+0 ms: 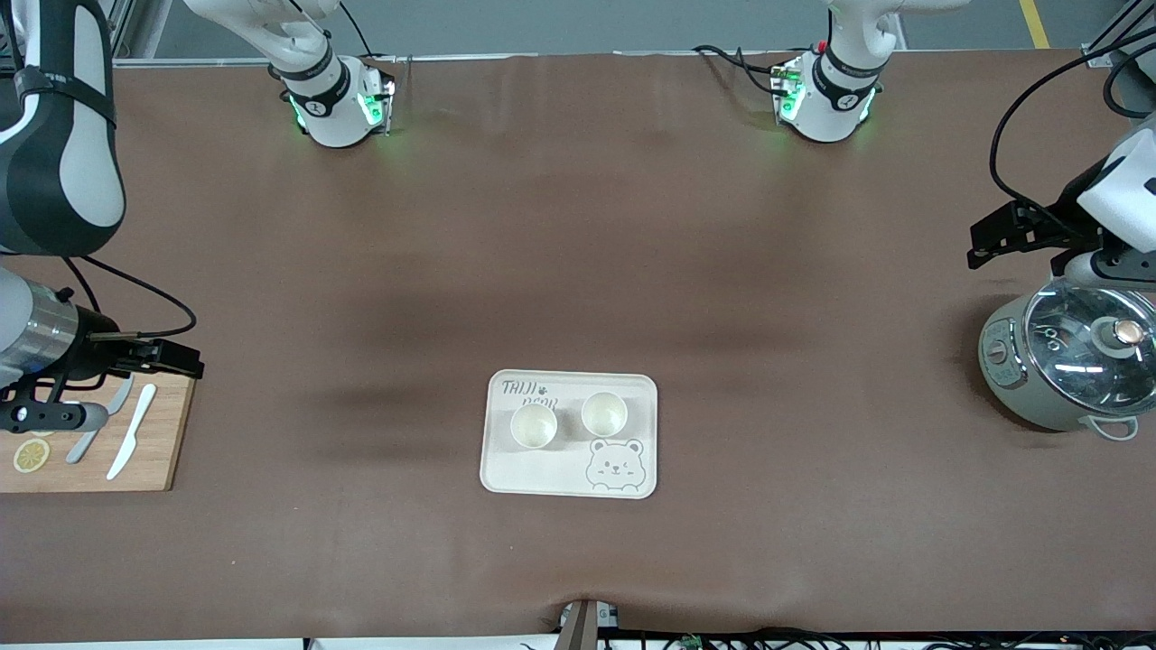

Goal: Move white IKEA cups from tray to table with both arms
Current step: 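Move both grippers from rest toward the white cups on the tray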

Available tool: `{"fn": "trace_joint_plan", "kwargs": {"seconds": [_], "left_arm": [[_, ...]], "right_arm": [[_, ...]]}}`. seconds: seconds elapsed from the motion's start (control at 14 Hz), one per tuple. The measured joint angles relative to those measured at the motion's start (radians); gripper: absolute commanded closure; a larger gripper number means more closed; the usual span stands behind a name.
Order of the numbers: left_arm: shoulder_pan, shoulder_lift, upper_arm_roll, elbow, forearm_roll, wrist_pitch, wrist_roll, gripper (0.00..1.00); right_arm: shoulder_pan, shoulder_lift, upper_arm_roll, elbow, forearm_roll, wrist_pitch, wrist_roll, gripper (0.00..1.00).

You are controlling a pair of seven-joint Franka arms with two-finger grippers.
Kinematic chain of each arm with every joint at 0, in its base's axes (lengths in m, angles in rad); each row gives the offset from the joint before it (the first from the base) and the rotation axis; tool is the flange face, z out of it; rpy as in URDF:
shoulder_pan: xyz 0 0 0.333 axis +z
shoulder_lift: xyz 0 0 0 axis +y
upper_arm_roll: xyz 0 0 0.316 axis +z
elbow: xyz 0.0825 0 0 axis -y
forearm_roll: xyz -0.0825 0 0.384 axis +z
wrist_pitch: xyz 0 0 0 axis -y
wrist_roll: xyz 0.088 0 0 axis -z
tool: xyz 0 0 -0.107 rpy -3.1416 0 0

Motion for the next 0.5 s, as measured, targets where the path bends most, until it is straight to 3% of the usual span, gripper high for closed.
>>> {"fn": "trace_joint_plan", "kwargs": {"seconds": [0.5], "left_arm": [[-0.005, 0.012, -0.003, 0.007, 0.016, 0.024, 0.0, 0.0]], "right_arm": [[0.0, 0.0, 0.0, 0.0, 0.0, 0.0, 0.0, 0.0]]}}
